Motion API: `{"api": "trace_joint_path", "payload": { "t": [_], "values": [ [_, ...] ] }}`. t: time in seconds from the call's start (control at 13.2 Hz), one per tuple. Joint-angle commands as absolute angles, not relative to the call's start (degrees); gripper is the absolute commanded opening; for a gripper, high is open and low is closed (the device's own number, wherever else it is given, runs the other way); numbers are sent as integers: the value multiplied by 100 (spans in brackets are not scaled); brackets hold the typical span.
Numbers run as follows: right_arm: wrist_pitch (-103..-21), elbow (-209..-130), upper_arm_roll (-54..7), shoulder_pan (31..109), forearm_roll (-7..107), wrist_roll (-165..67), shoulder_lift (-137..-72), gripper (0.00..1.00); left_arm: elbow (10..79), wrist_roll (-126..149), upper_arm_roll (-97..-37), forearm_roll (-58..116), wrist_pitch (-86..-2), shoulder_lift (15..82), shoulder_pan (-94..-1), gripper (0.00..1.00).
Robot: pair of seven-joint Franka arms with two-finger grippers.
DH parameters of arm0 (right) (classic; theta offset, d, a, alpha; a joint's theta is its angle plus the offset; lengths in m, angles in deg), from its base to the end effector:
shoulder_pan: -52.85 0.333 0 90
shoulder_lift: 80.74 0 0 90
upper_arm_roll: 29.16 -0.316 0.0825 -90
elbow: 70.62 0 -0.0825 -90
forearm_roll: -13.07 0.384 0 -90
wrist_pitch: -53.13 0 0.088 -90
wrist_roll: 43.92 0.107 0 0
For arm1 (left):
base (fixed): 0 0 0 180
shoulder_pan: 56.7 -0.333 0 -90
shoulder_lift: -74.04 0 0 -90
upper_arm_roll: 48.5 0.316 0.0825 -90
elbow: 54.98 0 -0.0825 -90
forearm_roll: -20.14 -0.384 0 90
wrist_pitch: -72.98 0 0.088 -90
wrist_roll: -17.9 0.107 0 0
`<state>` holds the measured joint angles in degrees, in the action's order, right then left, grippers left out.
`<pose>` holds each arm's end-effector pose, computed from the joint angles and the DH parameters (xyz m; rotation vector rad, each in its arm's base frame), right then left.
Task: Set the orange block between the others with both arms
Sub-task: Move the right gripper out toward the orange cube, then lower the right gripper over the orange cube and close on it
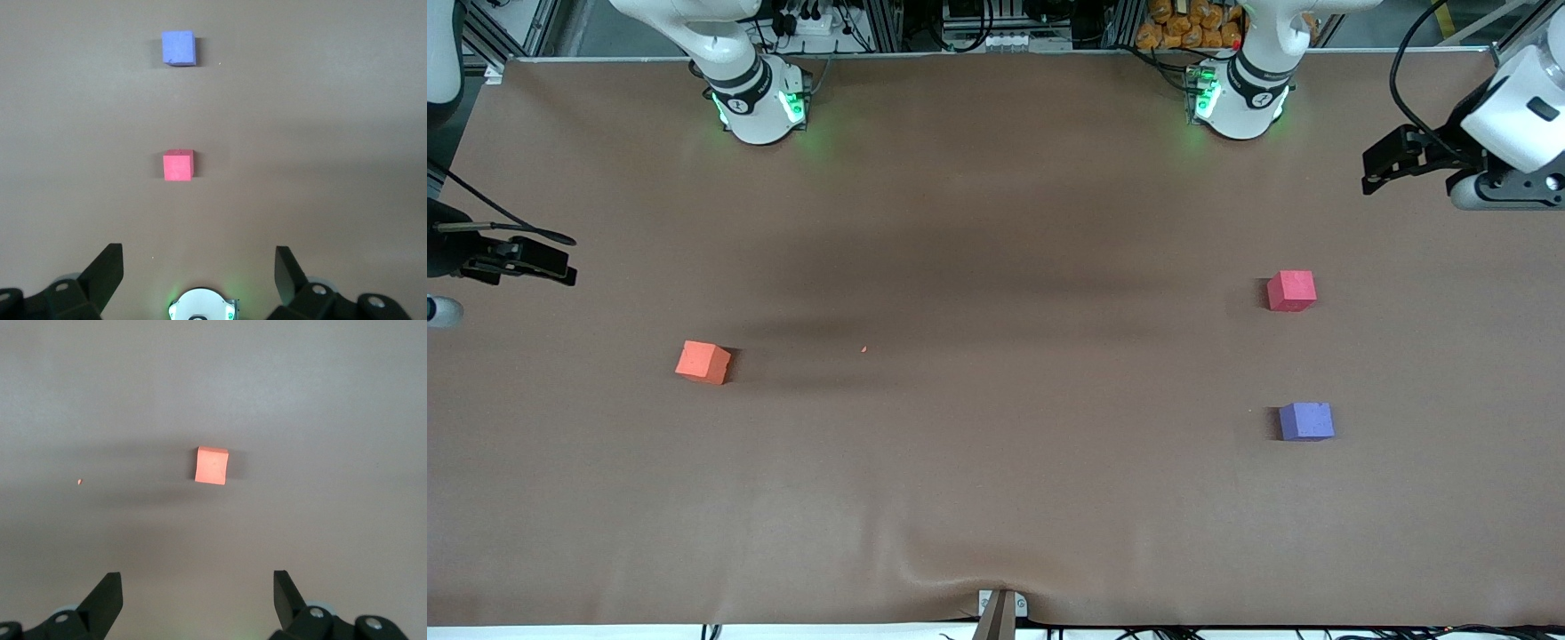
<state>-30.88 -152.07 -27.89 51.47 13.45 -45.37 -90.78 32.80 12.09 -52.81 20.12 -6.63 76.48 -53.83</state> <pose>0.5951 -0.0256 0.5847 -3.1274 0.0322 0.2041 0.5177 -0.0662 0.6503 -3.1227 0.0369 0.1548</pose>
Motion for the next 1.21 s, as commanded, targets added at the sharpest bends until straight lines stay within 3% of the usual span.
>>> {"api": "trace_joint_path", "payload": {
  "t": [0.0,0.6,1.13],
  "values": [
    [-2993,-15200,-2775,5268,1421,-4480,-9128,100,3265,1149,-5307,2049,-481,7668,-5458,100],
    [-3116,-15183,-2775,5637,1421,-4436,-9918,100,3265,1149,-5307,2066,-445,7651,-5520,100],
    [-3774,-15183,-2767,5479,1403,-4507,-10832,100,3256,1158,-5307,2049,-454,7607,-5529,100]
  ]
}}
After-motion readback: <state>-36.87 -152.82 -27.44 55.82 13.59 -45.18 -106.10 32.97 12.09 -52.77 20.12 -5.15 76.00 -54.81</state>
